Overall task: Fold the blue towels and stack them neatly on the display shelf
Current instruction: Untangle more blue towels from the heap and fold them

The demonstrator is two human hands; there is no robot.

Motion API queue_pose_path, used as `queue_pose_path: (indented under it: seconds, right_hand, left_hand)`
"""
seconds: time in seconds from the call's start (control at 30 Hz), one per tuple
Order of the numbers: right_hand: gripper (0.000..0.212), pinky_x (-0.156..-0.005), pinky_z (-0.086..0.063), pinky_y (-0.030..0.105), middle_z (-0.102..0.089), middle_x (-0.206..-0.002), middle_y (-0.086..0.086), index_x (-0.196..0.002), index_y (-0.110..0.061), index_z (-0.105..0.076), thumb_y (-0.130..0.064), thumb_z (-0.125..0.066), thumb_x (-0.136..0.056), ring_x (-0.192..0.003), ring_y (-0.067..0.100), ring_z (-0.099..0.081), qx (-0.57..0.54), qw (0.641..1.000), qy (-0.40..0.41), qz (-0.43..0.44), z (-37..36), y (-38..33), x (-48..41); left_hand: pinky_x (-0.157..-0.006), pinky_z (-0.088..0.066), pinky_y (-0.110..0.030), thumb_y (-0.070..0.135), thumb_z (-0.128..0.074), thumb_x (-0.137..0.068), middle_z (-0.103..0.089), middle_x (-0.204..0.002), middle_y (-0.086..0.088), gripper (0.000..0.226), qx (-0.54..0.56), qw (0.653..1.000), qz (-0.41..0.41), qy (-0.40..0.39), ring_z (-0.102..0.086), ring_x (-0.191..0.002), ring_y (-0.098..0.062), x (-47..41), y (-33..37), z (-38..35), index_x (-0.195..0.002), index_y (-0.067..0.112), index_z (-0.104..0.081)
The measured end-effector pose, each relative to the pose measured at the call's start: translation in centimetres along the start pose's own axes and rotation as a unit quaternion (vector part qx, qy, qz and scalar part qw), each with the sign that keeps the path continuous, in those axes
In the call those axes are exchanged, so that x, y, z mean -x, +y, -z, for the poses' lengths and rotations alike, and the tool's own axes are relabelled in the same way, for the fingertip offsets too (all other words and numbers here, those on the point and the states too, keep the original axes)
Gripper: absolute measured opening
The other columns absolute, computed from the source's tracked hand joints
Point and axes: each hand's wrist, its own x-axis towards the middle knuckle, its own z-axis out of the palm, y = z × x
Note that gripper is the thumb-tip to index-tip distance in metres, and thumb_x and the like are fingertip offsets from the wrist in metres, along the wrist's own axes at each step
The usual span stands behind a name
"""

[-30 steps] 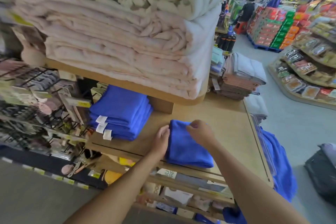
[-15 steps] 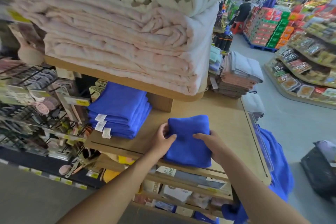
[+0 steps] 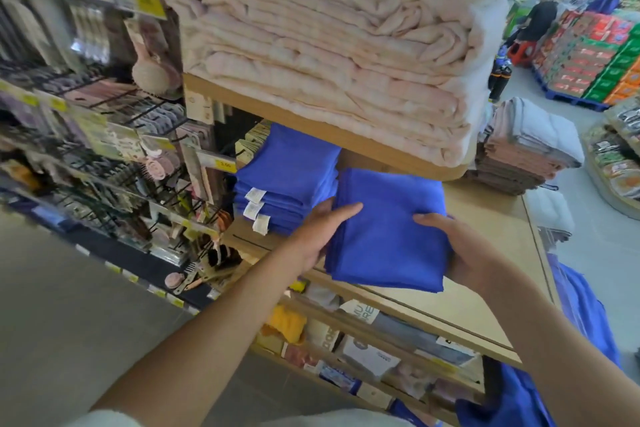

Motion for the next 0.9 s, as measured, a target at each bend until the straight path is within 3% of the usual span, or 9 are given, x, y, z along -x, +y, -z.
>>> queue_pose_path:
  seconds: [0.17,0.27,0.37,0.43,0.53,0.6,0.67,0.77,0.9]
  right_hand:
    - [0.054,-0.065,-0.061,0.032,-0.075,-0.119,0.006,-0.126,-0.018,-0.067,-0.015,-0.068,-0.072,-0.096,0.026,-0.076,0.043,0.993,-0.099,-0.05,-4.9,-1.2,-1.8]
    - [0.036,-0.072,-0.059,0.031,-0.074,-0.114,0.003,-0.119,-0.018,-0.069,-0.009,-0.065,-0.084,-0.094,0.021,-0.072,0.043,0.992,-0.116,-0.007,-9.0,-2.7,-3.4]
    - [0.009,-0.063,-0.053,0.026,-0.067,-0.08,0.003,-0.093,-0.017,-0.066,-0.011,-0.06,-0.097,-0.068,0.013,-0.063,-0.004,0.995,-0.099,0.015,-13.4,-4.6,-6.0]
    - [0.016,-0.055,-0.054,0.023,-0.06,-0.061,-0.005,-0.086,-0.02,-0.06,-0.018,-0.057,-0.102,-0.053,0.007,-0.057,-0.001,0.997,-0.07,0.023,-15.4,-5.1,-8.0]
    - [0.005,-0.068,-0.06,0.037,-0.06,-0.074,-0.002,-0.096,-0.02,-0.062,-0.017,-0.062,-0.1,-0.069,0.01,-0.061,0.098,0.994,-0.05,0.006,-16.0,-3.7,-9.6]
    - [0.007,-0.068,-0.061,0.038,-0.061,-0.087,0.002,-0.103,-0.018,-0.065,-0.015,-0.066,-0.096,-0.081,0.014,-0.065,0.15,0.988,-0.024,0.014,-15.6,-2.5,-10.3]
    - [0.008,-0.062,-0.06,0.032,-0.065,-0.09,0.002,-0.1,-0.018,-0.068,-0.022,-0.07,-0.094,-0.079,0.013,-0.07,0.16,0.987,-0.012,0.017,-15.4,-2.0,-10.5]
    - [0.024,-0.053,-0.052,0.024,-0.072,-0.073,-0.008,-0.091,-0.023,-0.069,-0.046,-0.076,-0.087,-0.061,0.006,-0.07,0.184,0.983,0.021,0.009,-15.8,-2.6,-10.3]
    - [0.013,-0.048,-0.041,0.017,-0.064,-0.073,-0.009,-0.081,-0.023,-0.064,-0.028,-0.072,-0.09,-0.054,0.003,-0.053,0.205,0.977,0.041,0.037,-16.7,-3.2,-10.8]
  left_hand:
    - [-0.095,-0.054,-0.037,0.03,-0.061,-0.1,-0.072,-0.115,0.003,0.023,-0.113,0.988,-0.037,0.094,-0.069,-0.108,-0.019,1.6,4.4,4.6,-0.12,0.022,-0.067]
    - [-0.098,-0.052,-0.039,0.026,-0.057,-0.102,-0.07,-0.122,-0.005,0.03,-0.165,0.978,-0.057,0.115,-0.066,-0.113,-0.026,1.0,7.4,8.2,-0.129,0.015,-0.063]
    - [-0.097,-0.051,-0.036,0.024,-0.052,-0.105,-0.063,-0.135,-0.01,0.036,-0.24,0.953,-0.101,0.158,-0.063,-0.113,-0.023,-1.3,11.7,11.6,-0.138,0.011,-0.055]
    - [-0.1,-0.047,-0.035,0.026,-0.053,-0.104,-0.054,-0.141,-0.004,0.046,-0.319,0.929,-0.095,0.158,-0.055,-0.124,-0.02,-2.8,13.8,13.4,-0.147,0.013,-0.045]
    - [-0.105,-0.049,-0.045,0.019,-0.061,-0.097,-0.054,-0.144,-0.012,0.051,-0.455,0.883,-0.015,0.116,-0.057,-0.126,-0.03,-4.1,13.1,15.4,-0.146,0.013,-0.046]
    - [-0.104,-0.049,-0.048,0.011,-0.061,-0.093,-0.058,-0.139,-0.016,0.052,-0.52,0.848,0.004,0.1,-0.059,-0.122,-0.032,-4.5,11.4,16.0,-0.143,0.01,-0.047]
    - [-0.107,-0.045,-0.045,0.007,-0.06,-0.093,-0.051,-0.146,-0.017,0.066,-0.512,0.848,-0.031,0.131,-0.053,-0.129,-0.035,-4.9,10.3,16.2,-0.153,0.011,-0.032]
    - [-0.108,-0.042,-0.039,0.009,-0.058,-0.098,-0.038,-0.158,-0.014,0.077,-0.498,0.847,-0.092,0.162,-0.044,-0.139,-0.036,-5.4,10.0,16.3,-0.161,0.019,-0.014]
    - [-0.095,-0.04,-0.029,0.009,-0.057,-0.098,-0.044,-0.155,-0.01,0.073,-0.479,0.845,-0.168,0.167,-0.047,-0.137,-0.034,-6.2,10.3,16.3,-0.16,0.02,-0.02]
